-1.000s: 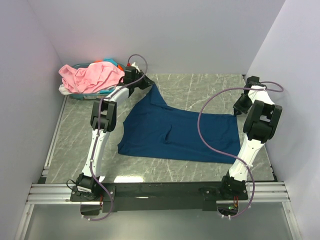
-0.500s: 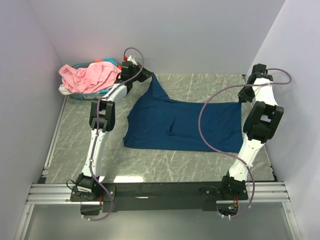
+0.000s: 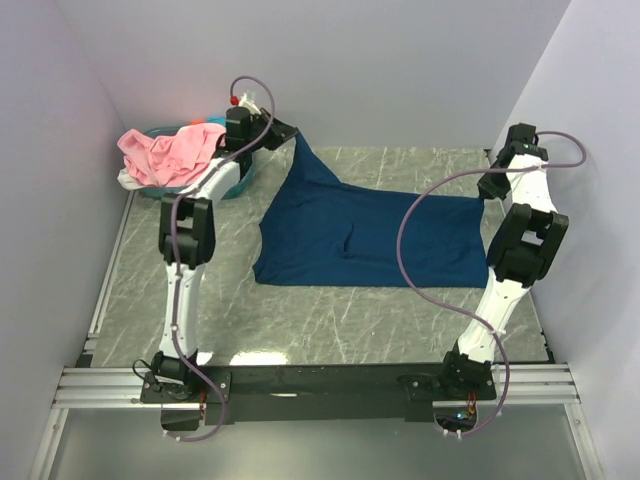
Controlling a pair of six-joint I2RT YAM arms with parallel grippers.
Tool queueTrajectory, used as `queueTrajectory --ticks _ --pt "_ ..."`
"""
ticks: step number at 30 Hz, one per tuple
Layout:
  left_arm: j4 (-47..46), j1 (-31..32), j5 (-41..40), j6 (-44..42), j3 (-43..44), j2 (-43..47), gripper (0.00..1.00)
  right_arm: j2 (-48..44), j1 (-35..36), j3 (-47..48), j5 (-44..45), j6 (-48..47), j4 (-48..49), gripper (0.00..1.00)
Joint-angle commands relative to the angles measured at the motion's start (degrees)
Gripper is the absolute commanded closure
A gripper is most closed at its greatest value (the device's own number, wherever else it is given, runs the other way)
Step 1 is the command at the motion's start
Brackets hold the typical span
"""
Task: Fold and stack the t-shirts
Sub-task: Fold the tshirt
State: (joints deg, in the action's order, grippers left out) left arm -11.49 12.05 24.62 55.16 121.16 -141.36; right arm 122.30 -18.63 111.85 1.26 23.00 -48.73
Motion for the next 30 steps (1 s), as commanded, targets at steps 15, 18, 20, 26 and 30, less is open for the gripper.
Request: queueTrajectory --ticks 15,18,20,26,30 --pt "14.5 2.2 -1.2 -5.3 -33.6 35.4 1.0 -16.4 -0.4 -19.1 3.0 -4.5 6.7 1.0" --pt "16.5 2.5 -2.5 -5.3 -37.7 39.7 1.0 -19.2 -0.3 -23.3 3.5 -4.9 8.1 1.0" --pt "16.8 2.7 -2.8 -4.8 -39.7 41.3 1.0 -20.5 -0.4 -25.6 3.5 -4.8 8.8 1.0" --pt "17.5 3.1 -3.1 -1.7 -46.9 48.0 1.0 -24.1 -0.4 -32.9 4.7 -4.7 10.7 1.0" --pt "18.2 3.2 -3.1 -0.6 -51.1 52.0 1.0 -24.9 -0.4 -34.9 5.8 -4.8 11.3 1.0"
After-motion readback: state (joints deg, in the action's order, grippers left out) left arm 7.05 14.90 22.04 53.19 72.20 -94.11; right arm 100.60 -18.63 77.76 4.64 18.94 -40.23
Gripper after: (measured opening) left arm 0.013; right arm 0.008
